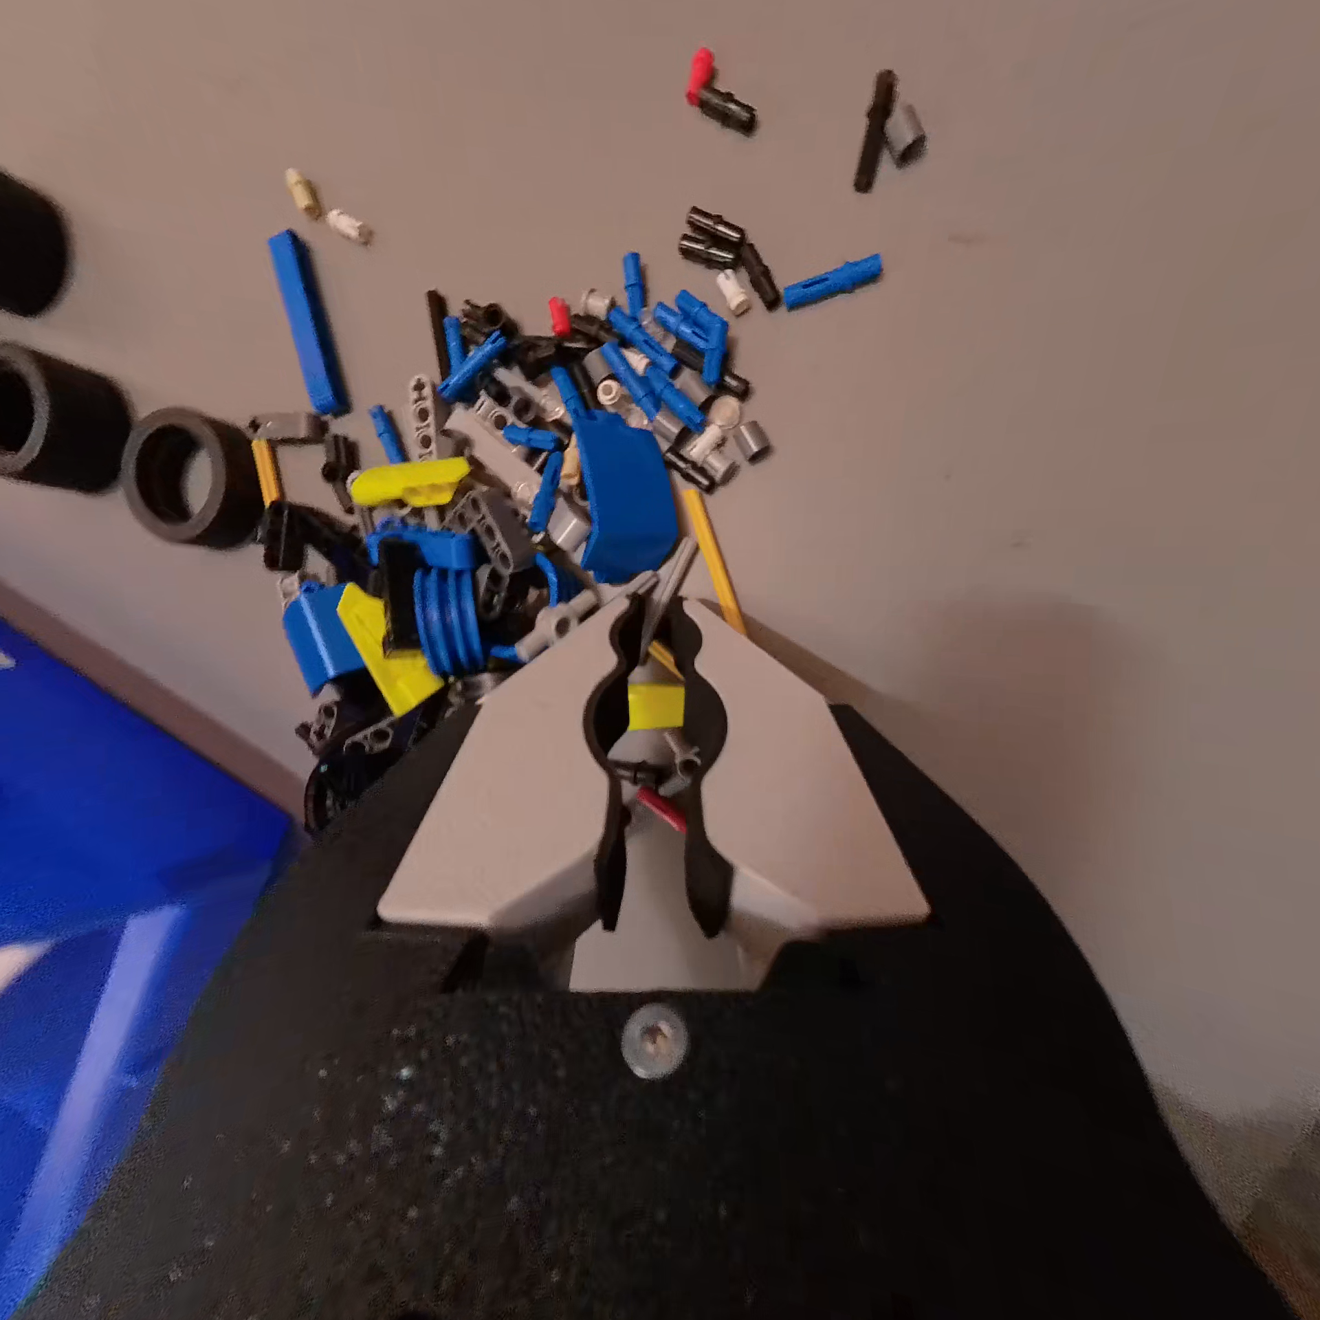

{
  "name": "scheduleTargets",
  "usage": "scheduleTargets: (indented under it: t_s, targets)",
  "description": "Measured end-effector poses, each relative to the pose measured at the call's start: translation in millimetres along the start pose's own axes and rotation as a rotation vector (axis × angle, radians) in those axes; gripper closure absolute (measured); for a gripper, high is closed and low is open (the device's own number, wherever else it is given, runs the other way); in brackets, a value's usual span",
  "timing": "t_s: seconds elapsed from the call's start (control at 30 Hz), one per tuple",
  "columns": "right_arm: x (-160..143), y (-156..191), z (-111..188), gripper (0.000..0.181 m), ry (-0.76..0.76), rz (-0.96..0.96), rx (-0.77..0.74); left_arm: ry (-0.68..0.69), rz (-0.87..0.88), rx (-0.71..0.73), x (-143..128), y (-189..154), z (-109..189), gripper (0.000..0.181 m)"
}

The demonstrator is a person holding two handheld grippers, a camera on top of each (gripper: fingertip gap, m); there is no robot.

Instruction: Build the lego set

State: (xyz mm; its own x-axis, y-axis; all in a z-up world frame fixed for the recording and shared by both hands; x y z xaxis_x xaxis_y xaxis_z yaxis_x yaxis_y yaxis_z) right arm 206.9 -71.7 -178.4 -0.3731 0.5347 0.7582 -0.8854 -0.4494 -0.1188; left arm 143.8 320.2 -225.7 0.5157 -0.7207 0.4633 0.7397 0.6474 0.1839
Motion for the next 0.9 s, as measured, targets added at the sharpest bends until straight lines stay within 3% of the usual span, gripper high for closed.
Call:
scheduleTargets:
  t_s: [0.03,0.2,0.3,0.4,0.5,0.6,0.67,0.77,0.9]
  targets:
    - [1.3,3.5,0.0,0.168,-0.019,-0.014,-0.013,0.015,-0.028,-0.014,0.4,-1.8,-3.1,0.176]
    - [-2.2,10.1,1.7,0.167,-0.07,-0.088,-0.125,0.046,-0.029,-0.017,5.1,-2.5,-7.0,0.18]
    - [-4.6,1.9,7.4,0.163,-0.073,-0.129,-0.283,-0.036,-0.008,0.011,17.5,-5.3,2.1,0.18]
    - [0.9,3.3,9.4,0.157,-0.083,-0.153,-0.366,-0.188,0.049,0.066,55.7,-12.1,31.9,0.18]
    - [9.3,8.0,5.2,0.159,-0.08,-0.096,-0.416,-0.335,0.002,0.04,119.5,-45.0,43.1,0.181]
    - [22.9,14.0,-7.3,0.16,-0.132,-0.075,-0.366,-0.428,-0.059,-0.156,187.9,-105.4,10.0,0.181]
    - [31.5,16.8,-12.7,0.163,-0.143,-0.011,-0.364,-0.411,-0.116,-0.24,216.8,-136.0,-20.5,0.181]
    - [37.7,17.9,-15.3,0.164,-0.097,0.117,-0.436,-0.402,-0.123,-0.35,247.9,-162.3,-48.3,0.181]
    - [21.0,16.8,-14.3,0.16,0.065,0.216,-0.529,-0.372,-0.114,-0.415,267.3,-174.9,-62.9,0.181]
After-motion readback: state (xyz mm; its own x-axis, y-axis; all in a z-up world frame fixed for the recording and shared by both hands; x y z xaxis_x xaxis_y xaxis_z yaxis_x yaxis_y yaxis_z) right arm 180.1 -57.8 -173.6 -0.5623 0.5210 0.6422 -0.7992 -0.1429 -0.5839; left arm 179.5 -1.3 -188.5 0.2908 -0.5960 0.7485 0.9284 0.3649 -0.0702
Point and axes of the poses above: each gripper's, where its closed fingertips meet, z back along the fingers, x out of its top, y = z × x across the jaws, the point moved 3 cm from there along z, back along the fingers, and after that the axes turned 2 degrees about z, right-handed, at the moved point
